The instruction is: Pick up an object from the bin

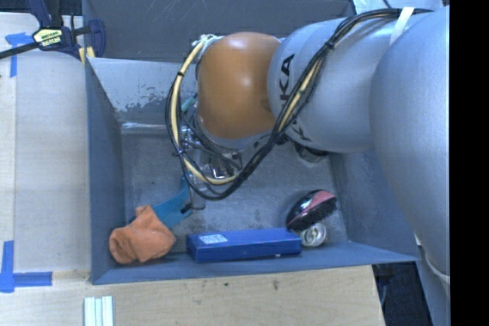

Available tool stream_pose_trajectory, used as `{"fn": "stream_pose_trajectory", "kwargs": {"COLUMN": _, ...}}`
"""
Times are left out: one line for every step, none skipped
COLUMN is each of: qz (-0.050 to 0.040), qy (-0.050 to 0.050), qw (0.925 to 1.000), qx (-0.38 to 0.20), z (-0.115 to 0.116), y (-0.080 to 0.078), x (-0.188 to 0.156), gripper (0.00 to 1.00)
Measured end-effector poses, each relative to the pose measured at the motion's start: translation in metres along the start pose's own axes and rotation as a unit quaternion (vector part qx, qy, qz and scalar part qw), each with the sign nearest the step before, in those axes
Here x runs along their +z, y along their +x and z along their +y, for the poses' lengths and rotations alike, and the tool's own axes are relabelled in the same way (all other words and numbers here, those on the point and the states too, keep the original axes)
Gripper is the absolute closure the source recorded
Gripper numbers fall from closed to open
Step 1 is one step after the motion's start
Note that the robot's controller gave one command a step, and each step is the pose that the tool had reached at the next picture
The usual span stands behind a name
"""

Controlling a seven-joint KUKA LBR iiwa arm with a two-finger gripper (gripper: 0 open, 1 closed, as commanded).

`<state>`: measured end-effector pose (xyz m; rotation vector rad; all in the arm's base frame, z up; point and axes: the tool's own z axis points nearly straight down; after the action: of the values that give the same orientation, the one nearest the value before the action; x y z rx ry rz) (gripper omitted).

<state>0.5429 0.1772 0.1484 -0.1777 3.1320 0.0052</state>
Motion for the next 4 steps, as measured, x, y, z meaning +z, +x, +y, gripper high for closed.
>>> {"fn": "stream_pose_trajectory", "kwargs": {"qz": 0.0001, "qy": 0.000, "qw": 0.9999, "qx": -0.011, "z": -0.001, "y": 0.003, "x": -0.002, "gripper": 0.00}}
{"fn": "stream_pose_trajectory", "kwargs": {"qz": 0.0002, "qy": 0.001, "qw": 0.9804, "qx": -0.197, "z": -0.024, "y": 0.003, "x": -0.014, "gripper": 1.00}}
{"fn": "stream_pose_trajectory", "kwargs": {"qz": 0.0007, "qy": 0.001, "qw": 0.9805, "qx": -0.197, "z": -0.024, "y": 0.003, "x": -0.014, "gripper": 0.00}}
{"fn": "stream_pose_trajectory", "kwargs": {"qz": 0.0007, "qy": 0.001, "qw": 0.9805, "qx": -0.197, "z": -0.024, "y": 0.003, "x": -0.014, "gripper": 0.00}}
